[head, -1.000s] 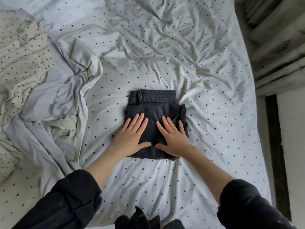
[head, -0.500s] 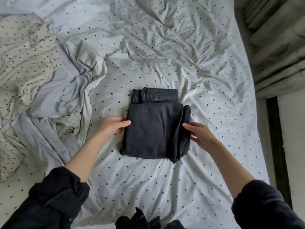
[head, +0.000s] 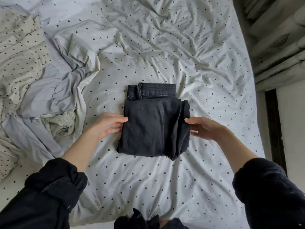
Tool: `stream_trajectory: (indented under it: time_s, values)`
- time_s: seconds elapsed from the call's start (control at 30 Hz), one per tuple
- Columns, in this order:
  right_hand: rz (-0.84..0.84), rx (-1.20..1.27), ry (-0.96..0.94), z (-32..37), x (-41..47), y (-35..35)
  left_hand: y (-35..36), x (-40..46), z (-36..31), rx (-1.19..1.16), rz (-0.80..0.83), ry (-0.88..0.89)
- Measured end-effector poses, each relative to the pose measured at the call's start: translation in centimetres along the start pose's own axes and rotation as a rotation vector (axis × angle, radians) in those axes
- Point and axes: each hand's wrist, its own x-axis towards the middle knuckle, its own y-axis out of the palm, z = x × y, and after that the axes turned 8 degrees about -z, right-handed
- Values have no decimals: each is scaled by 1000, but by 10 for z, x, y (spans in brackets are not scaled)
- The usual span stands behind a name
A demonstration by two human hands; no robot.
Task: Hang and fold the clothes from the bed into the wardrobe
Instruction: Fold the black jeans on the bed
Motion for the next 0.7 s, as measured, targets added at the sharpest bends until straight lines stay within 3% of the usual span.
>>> stream_trajectory:
  time_s: [0.17,0.33,0.57,0.7]
  values:
    - [66,12,-2,-7,5,-10,0,-3,1,7,-34,-4]
    - [-79,-88,-52,-4,4,2,-2,-7,0,-17,-17,-24]
    - [-206,38,-126,-19,-15,5,-5,-23,1,-54,9,0]
    - [-178,33,-123,-21,-28,3,-5,-40,8,-79,9,39]
